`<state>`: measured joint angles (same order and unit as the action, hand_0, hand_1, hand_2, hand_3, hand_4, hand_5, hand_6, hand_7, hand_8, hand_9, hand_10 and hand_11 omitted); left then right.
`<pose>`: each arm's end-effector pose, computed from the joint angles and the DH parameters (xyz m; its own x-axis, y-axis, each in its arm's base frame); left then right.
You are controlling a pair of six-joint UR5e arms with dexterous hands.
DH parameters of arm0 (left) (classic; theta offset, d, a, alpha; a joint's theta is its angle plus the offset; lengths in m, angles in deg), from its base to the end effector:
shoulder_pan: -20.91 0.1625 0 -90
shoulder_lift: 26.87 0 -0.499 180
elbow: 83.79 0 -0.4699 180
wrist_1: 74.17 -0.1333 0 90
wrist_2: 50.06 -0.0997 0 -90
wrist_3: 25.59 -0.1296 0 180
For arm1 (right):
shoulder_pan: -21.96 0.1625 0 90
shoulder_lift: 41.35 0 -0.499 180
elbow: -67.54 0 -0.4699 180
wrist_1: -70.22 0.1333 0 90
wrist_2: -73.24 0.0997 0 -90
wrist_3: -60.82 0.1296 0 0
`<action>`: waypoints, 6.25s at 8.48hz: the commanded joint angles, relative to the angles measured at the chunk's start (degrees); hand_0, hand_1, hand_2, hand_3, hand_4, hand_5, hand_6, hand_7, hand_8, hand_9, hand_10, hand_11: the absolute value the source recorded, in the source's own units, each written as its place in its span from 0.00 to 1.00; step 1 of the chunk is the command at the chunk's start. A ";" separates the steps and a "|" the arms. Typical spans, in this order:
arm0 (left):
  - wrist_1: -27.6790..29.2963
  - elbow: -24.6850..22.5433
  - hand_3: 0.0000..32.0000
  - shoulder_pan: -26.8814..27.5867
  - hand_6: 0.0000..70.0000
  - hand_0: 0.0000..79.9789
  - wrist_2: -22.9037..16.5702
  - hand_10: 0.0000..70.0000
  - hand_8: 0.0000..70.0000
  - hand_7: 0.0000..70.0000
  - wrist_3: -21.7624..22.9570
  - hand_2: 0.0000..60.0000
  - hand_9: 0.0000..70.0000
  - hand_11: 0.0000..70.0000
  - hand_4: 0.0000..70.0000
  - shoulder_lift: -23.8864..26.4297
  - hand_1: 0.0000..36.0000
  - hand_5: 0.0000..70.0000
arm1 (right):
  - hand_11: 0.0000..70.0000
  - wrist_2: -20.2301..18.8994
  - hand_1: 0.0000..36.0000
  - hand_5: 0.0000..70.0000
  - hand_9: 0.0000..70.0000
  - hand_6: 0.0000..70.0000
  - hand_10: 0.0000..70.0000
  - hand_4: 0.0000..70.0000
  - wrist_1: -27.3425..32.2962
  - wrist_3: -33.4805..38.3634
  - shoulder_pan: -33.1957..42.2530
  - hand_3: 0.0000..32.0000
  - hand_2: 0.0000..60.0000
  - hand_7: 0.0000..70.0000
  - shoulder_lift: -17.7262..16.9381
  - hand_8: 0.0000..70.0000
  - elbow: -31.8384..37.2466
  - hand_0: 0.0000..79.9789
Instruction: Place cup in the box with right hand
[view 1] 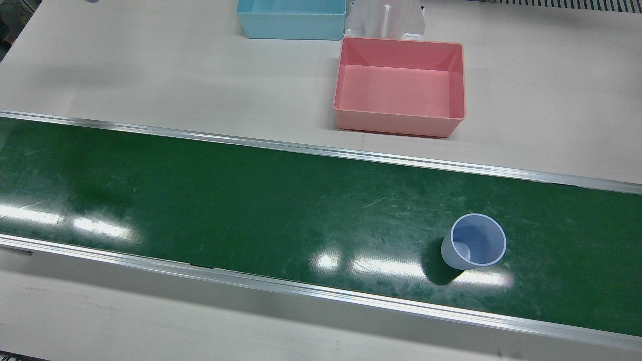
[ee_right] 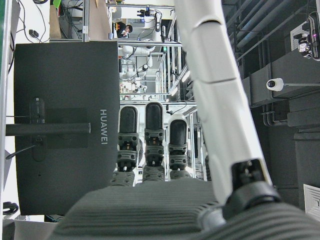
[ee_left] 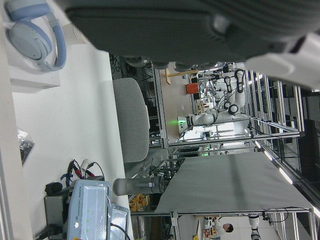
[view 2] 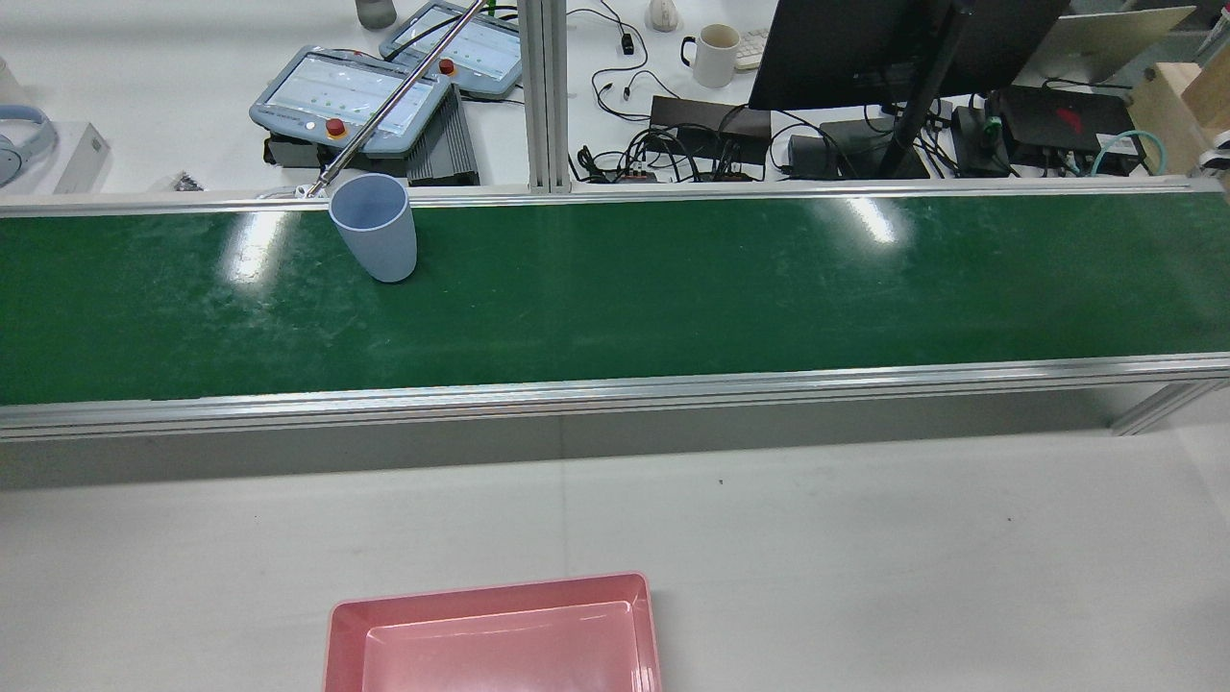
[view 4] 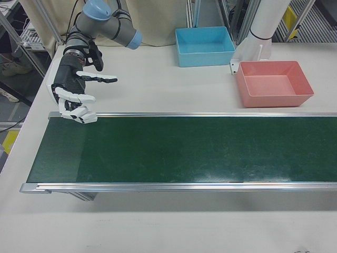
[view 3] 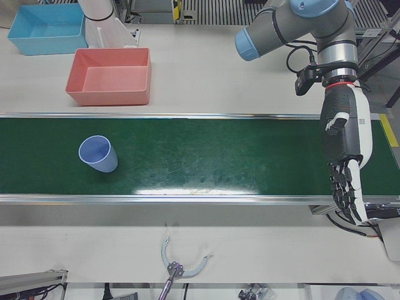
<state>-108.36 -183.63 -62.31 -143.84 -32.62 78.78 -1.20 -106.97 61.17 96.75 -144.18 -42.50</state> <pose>-0.0446 -0.6816 0.5589 -0.9736 -0.1995 -0.1111 0.1381 -0.1267 -0.9823 0.0321 -0.5224 0.6665 -0.9986 -0.0011 -0.0527 0.0517 0.1679 -0.9844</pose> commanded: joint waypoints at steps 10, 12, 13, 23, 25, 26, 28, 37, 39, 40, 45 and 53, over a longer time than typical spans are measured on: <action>0.00 0.00 0.00 -0.02 0.00 0.00 0.00 0.00 0.00 0.00 0.00 0.00 0.00 0.00 0.00 0.00 0.00 0.00 | 0.54 0.00 0.68 0.20 0.56 0.23 0.35 0.39 0.00 0.00 0.00 0.00 0.00 0.84 0.00 0.44 0.00 1.00; 0.00 0.00 0.00 0.07 0.00 0.00 0.00 0.00 0.00 0.00 0.00 0.00 0.00 0.00 0.00 0.00 0.00 0.00 | 0.54 0.00 0.68 0.20 0.56 0.23 0.35 0.39 0.09 0.00 0.00 0.00 0.00 0.83 0.00 0.44 -0.09 1.00; 0.00 0.00 0.00 0.07 0.00 0.00 0.00 0.00 0.00 0.00 0.00 0.00 0.00 0.00 0.00 0.00 0.00 0.00 | 0.53 0.00 0.68 0.20 0.56 0.23 0.35 0.38 0.09 0.00 0.09 0.00 0.00 0.83 0.00 0.44 0.00 1.00; 0.00 0.00 0.00 -0.02 0.00 0.00 0.00 0.00 0.00 0.00 0.00 0.00 0.00 0.00 0.00 0.00 0.00 0.00 | 0.53 0.00 0.68 0.20 0.56 0.23 0.34 0.37 0.00 0.00 0.00 0.00 0.00 0.82 0.00 0.44 0.00 1.00; 0.00 0.00 0.00 0.07 0.00 0.00 0.00 0.00 0.00 0.00 0.00 0.00 0.00 0.00 0.00 0.00 0.00 0.00 | 0.53 0.00 0.68 0.20 0.56 0.23 0.35 0.39 0.00 0.00 0.00 0.00 0.00 0.83 0.00 0.44 0.00 1.00; 0.00 0.00 0.00 -0.02 0.00 0.00 0.00 0.00 0.00 0.00 0.00 0.00 0.00 0.00 0.00 0.00 0.00 0.00 | 0.54 0.00 0.68 0.20 0.57 0.23 0.35 0.40 0.00 0.00 0.00 0.00 0.00 0.85 0.00 0.44 0.00 1.00; 0.00 0.00 0.00 -0.02 0.00 0.00 0.00 0.00 0.00 0.00 0.00 0.00 0.00 0.00 0.00 0.09 0.00 0.00 | 0.54 0.00 0.68 0.20 0.56 0.23 0.35 0.39 0.00 0.00 0.00 0.00 0.00 0.83 0.00 0.44 0.00 1.00; 0.00 0.00 0.00 -0.02 0.00 0.00 0.00 0.00 0.00 0.00 0.00 0.00 0.00 0.00 0.00 0.00 0.00 0.00 | 0.53 0.00 0.68 0.20 0.56 0.23 0.34 0.37 0.00 0.00 0.00 0.00 0.00 0.81 0.00 0.44 0.00 1.00; 0.00 0.00 0.00 -0.02 0.00 0.00 0.00 0.00 0.00 0.00 0.00 0.00 0.00 0.00 0.00 0.09 0.00 0.00 | 0.54 0.00 0.68 0.20 0.57 0.23 0.35 0.39 0.00 0.00 0.00 0.00 0.00 0.83 0.00 0.44 0.00 1.00; 0.00 0.00 0.00 -0.02 0.00 0.00 -0.09 0.00 0.00 0.00 0.00 0.00 0.00 0.00 0.00 0.00 0.00 0.00 | 0.54 0.00 0.68 0.20 0.56 0.23 0.35 0.38 0.00 0.00 0.00 0.00 0.00 0.83 0.00 0.44 0.00 1.00; 0.00 0.00 0.00 -0.02 0.00 0.00 0.00 0.00 0.00 0.00 0.00 0.00 0.00 0.00 0.00 0.00 0.00 0.00 | 0.54 0.00 0.69 0.20 0.57 0.23 0.35 0.39 0.09 0.00 0.00 0.00 0.00 0.83 0.00 0.44 0.00 1.00; 0.00 0.00 0.00 -0.02 0.00 0.00 0.00 0.00 0.00 0.00 0.00 0.00 0.00 0.00 0.00 0.00 0.00 0.00 | 0.53 0.00 0.69 0.20 0.56 0.23 0.35 0.37 0.09 0.00 0.00 0.00 0.00 0.81 0.00 0.44 0.00 1.00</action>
<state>-108.36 -183.63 -62.32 -143.84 -32.62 78.78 -1.20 -106.88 61.17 96.79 -144.18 -42.50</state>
